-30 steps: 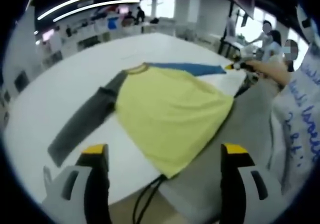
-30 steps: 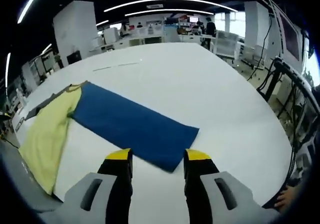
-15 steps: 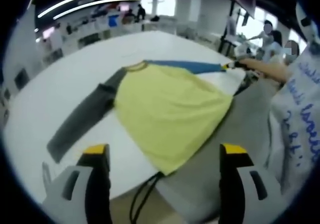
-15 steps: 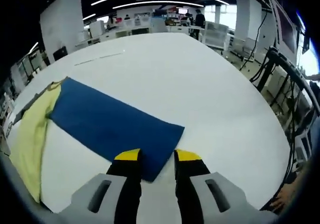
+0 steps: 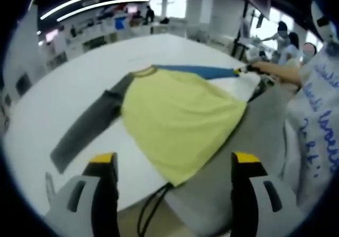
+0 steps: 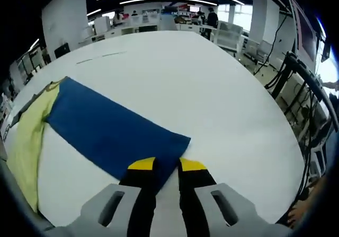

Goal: Fold the garment on the visible template until the final outline fits inside the template.

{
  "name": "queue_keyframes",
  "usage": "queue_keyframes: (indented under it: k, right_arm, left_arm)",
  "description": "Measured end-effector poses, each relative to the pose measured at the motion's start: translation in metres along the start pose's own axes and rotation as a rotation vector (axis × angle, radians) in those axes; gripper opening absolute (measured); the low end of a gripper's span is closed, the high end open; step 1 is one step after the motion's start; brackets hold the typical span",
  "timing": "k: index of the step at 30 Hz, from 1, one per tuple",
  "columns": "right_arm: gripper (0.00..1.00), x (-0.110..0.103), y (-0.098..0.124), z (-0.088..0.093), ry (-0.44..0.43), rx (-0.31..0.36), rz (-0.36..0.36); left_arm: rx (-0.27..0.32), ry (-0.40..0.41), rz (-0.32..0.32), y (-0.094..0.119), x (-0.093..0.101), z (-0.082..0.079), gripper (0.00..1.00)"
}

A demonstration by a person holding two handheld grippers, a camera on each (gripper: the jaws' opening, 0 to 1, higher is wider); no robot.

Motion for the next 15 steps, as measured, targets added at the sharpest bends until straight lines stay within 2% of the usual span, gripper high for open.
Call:
queue_keyframes:
  k: [4, 9, 15]
  right_arm:
    - [0.13, -0.0011, -0.0002, 0.0005, -0.021, 0.009, -0.006]
    - [0.04, -0.0035, -0.0032, -0.0021, -0.034, 0.012, -0.002]
    - [0.03, -0.0085, -0.0002, -0.0062, -0.011, -0.004, 0.019]
  left_arm:
    - [-0.008, -0.015, 0.009, 0.0001, 0.0016, 0.0018, 0.85]
    - [-0.009, -0.012, 0.014, -0.0002, 0.0034, 0.0034, 0.85]
    - [0.004, -0.008, 0.007, 0.0022, 0.0031, 0.0032, 0.85]
Point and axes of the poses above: the point that each gripper's makers call its tool centre point, and the gripper's own axes: y roughly backward along the fingers, x roughly to its right, z roughly out of its underside, the point moved 6 cm from there along y, roughly backward along the fingers, and after that the axes turned 7 degrees about -x, right-handed, at the moved point
